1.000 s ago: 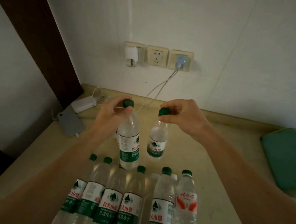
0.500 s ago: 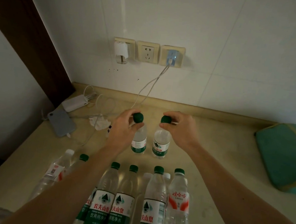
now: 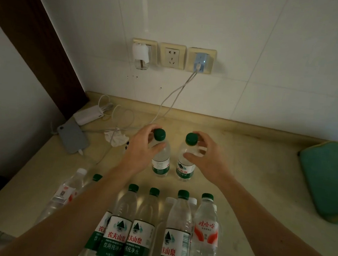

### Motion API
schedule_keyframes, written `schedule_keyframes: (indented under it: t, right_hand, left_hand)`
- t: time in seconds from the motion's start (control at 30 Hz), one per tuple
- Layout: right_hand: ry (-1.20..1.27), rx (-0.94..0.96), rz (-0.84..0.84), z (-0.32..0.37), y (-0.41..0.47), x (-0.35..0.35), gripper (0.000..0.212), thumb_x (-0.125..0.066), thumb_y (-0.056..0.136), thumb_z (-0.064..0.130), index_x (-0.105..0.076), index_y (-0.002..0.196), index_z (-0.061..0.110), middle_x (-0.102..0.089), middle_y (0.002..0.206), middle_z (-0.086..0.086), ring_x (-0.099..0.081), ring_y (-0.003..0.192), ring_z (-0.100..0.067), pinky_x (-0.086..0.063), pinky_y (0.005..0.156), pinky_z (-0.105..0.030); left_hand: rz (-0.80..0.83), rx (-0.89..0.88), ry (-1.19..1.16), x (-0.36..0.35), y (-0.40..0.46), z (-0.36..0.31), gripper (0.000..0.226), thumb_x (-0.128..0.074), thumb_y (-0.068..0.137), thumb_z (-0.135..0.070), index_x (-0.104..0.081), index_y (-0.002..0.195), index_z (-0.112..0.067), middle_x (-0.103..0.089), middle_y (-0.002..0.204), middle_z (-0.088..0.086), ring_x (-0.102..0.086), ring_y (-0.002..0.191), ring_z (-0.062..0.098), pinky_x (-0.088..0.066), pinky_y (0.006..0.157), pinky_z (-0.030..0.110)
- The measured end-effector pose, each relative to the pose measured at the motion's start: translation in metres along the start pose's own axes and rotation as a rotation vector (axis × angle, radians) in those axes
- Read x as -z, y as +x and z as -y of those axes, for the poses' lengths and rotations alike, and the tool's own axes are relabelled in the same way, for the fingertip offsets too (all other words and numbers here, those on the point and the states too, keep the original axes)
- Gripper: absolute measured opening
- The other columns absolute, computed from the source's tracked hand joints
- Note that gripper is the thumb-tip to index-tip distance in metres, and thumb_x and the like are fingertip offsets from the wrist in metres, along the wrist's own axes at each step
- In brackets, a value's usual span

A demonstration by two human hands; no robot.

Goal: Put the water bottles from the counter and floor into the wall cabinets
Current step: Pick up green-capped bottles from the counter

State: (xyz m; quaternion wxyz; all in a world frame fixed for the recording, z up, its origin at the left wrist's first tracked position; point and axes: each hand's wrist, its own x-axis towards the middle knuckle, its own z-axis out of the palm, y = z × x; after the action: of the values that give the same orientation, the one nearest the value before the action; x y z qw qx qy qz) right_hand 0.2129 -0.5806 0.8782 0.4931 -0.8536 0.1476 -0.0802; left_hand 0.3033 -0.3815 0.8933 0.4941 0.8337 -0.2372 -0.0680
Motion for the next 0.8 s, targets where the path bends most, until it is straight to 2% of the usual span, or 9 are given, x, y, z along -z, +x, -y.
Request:
schedule_keyframes:
  t: [0.07, 0.13, 0.23, 0.3, 0.4, 0.53, 0.67, 0.73, 0.8]
  right_hand:
    - [0.007, -0.065, 0.040, -0.012, -0.001, -0.003, 0.078, -0.087, 0.075, 0.029, -0.045, 0.141, 0.028, -0.056, 0.127, 0.017, -0.055, 0.115, -0.006, -0.046, 0.098, -0.028]
    - [-0.022, -0.124, 0.082, -0.025, -0.001, -0.007, 0.089, -0.090, 0.070, 0.030, -0.041, 0.145, 0.025, -0.055, 0.129, 0.013, -0.054, 0.115, -0.009, -0.047, 0.100, -0.032]
    - [-0.027, -0.166, 0.138, -0.044, 0.001, -0.015, 0.090, -0.091, 0.068, 0.029, -0.042, 0.143, 0.025, -0.056, 0.127, 0.011, -0.055, 0.117, -0.013, -0.049, 0.103, -0.039]
    - [-0.024, -0.174, 0.157, -0.055, 0.005, -0.021, 0.087, -0.091, 0.068, 0.033, -0.043, 0.140, 0.025, -0.058, 0.125, 0.011, -0.057, 0.116, -0.015, -0.051, 0.100, -0.037]
    - [0.014, -0.174, 0.164, -0.065, 0.010, -0.029, 0.081, -0.091, 0.068, 0.036, -0.046, 0.134, 0.026, -0.060, 0.118, 0.015, -0.060, 0.109, -0.011, -0.048, 0.084, -0.020]
    - [0.045, -0.162, 0.165, -0.072, 0.016, -0.037, 0.072, -0.090, 0.068, 0.036, -0.050, 0.127, 0.029, -0.063, 0.110, 0.015, -0.063, 0.099, -0.007, -0.050, 0.078, -0.021]
    - [0.061, -0.157, 0.146, -0.075, 0.016, -0.039, 0.071, -0.090, 0.068, 0.035, -0.050, 0.127, 0.030, -0.064, 0.111, 0.015, -0.061, 0.097, -0.002, -0.047, 0.074, -0.016]
    - [0.071, -0.164, 0.129, -0.073, 0.014, -0.039, 0.069, -0.090, 0.069, 0.034, -0.051, 0.125, 0.030, -0.063, 0.110, 0.016, -0.061, 0.097, -0.003, -0.045, 0.073, -0.014]
    - [0.091, -0.178, 0.098, -0.068, 0.011, -0.036, 0.069, -0.090, 0.069, 0.033, -0.050, 0.125, 0.030, -0.062, 0.111, 0.016, -0.060, 0.098, -0.005, -0.044, 0.073, -0.013]
  left_hand:
    - [0.032, 0.024, 0.007, -0.003, -0.002, 0.007, 0.055, -0.078, 0.084, -0.023, -0.052, 0.132, -0.023, -0.059, 0.127, -0.010, -0.054, 0.121, 0.006, -0.045, 0.109, 0.034]
    - [0.058, 0.079, 0.009, -0.010, -0.006, 0.017, 0.069, -0.082, 0.080, -0.027, -0.046, 0.138, -0.024, -0.056, 0.133, -0.008, -0.052, 0.125, 0.011, -0.044, 0.109, 0.040]
    - [0.041, 0.204, -0.061, -0.024, -0.015, 0.034, 0.083, -0.087, 0.071, -0.031, -0.040, 0.140, -0.026, -0.054, 0.132, -0.007, -0.053, 0.124, 0.016, -0.046, 0.107, 0.047]
    - [0.007, 0.262, -0.117, -0.033, -0.020, 0.045, 0.087, -0.088, 0.066, -0.035, -0.040, 0.138, -0.027, -0.055, 0.132, -0.007, -0.054, 0.123, 0.015, -0.048, 0.106, 0.047]
    - [-0.048, 0.291, -0.169, -0.046, -0.022, 0.059, 0.074, -0.089, 0.063, -0.039, -0.046, 0.123, -0.040, -0.061, 0.122, -0.010, -0.060, 0.114, 0.008, -0.052, 0.101, 0.044]
    - [-0.111, 0.278, -0.193, -0.058, -0.019, 0.069, 0.062, -0.088, 0.064, -0.032, -0.050, 0.112, -0.042, -0.064, 0.110, -0.005, -0.065, 0.100, 0.015, -0.057, 0.089, 0.047]
    - [-0.120, 0.260, -0.196, -0.063, -0.019, 0.074, 0.061, -0.088, 0.066, -0.033, -0.048, 0.107, -0.055, -0.063, 0.112, -0.008, -0.064, 0.100, 0.010, -0.058, 0.084, 0.030]
    - [-0.126, 0.253, -0.183, -0.063, -0.019, 0.075, 0.062, -0.088, 0.068, -0.032, -0.047, 0.108, -0.053, -0.062, 0.112, -0.011, -0.063, 0.100, 0.006, -0.054, 0.080, 0.020]
    - [-0.134, 0.256, -0.186, -0.061, -0.019, 0.073, 0.063, -0.089, 0.068, -0.028, -0.047, 0.109, -0.050, -0.061, 0.113, -0.013, -0.062, 0.101, 0.004, -0.051, 0.080, 0.017]
